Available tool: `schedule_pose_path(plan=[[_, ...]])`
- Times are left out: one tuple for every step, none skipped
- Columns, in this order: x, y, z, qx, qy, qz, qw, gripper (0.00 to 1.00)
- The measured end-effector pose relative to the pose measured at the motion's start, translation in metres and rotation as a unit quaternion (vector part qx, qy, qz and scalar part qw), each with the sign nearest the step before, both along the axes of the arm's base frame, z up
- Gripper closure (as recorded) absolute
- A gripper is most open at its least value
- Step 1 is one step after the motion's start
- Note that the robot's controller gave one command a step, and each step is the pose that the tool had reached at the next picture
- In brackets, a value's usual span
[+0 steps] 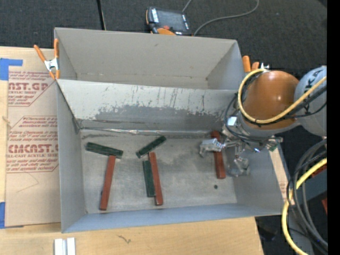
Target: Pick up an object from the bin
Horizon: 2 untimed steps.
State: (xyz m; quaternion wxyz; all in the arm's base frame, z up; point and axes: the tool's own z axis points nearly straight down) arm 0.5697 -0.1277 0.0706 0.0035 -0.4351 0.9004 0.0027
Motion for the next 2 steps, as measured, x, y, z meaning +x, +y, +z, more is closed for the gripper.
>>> schedule_pose_path(plan=[[0.000, -0.004, 0.000, -0.002, 0.0004, -0.001, 1.0000, 1.00], [0.006, -0.008, 0.142, -0.004, -0.0027, -0.026, 0.9997, 1.00]])
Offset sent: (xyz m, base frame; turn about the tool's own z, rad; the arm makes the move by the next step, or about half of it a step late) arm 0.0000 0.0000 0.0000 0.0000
